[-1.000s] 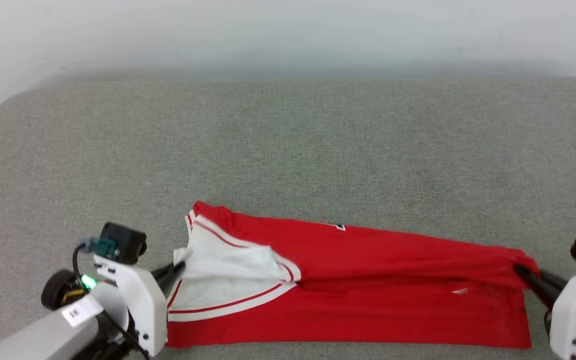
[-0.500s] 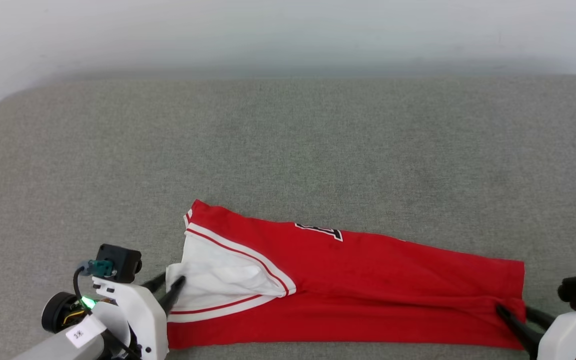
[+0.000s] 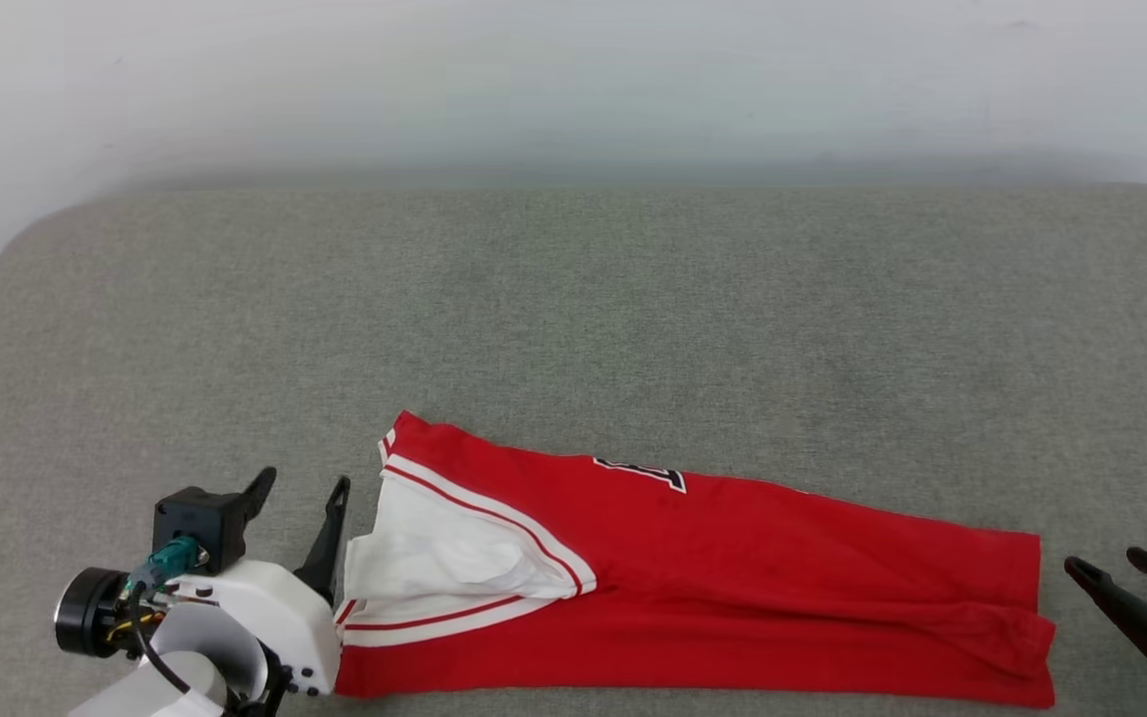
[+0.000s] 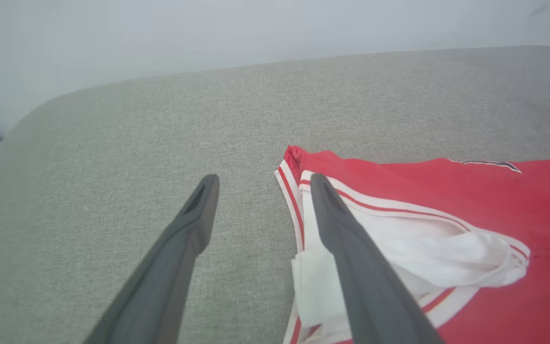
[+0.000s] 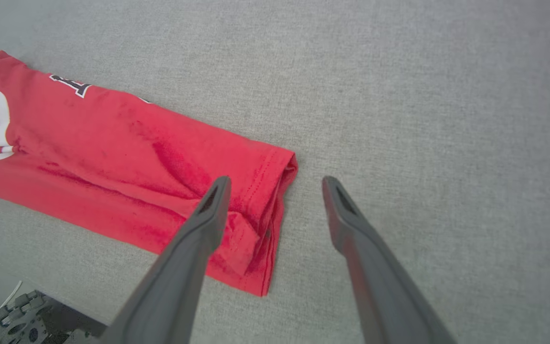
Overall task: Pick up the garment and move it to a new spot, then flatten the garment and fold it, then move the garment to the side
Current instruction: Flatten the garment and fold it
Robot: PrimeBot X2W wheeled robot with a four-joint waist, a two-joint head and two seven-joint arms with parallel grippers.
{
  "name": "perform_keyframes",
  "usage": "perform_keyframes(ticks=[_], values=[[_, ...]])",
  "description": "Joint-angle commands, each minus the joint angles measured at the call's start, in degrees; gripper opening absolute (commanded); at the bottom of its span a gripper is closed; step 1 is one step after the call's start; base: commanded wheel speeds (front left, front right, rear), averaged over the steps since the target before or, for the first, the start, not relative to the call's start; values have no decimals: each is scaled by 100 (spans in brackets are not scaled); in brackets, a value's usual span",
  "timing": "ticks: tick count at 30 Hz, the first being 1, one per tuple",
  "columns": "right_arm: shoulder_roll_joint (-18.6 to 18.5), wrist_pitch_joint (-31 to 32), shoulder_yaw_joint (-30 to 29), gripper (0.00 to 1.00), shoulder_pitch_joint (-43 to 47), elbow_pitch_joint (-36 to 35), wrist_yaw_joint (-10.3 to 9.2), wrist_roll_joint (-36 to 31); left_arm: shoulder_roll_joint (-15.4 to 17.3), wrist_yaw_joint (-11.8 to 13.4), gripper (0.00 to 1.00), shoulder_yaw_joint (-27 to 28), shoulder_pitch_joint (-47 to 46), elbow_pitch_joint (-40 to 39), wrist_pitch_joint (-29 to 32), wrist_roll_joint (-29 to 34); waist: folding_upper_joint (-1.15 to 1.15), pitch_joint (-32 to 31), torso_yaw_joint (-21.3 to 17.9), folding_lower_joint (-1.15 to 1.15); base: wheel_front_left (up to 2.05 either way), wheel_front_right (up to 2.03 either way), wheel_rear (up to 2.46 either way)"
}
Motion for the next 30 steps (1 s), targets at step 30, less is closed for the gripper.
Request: perform_keyframes(ticks=[30], values=[[582, 437, 1575, 100, -783, 1641, 7, 811, -2222, -344, 100, 3615, 1897, -641, -42, 3831, 0, 374, 576, 0, 0, 0, 0]])
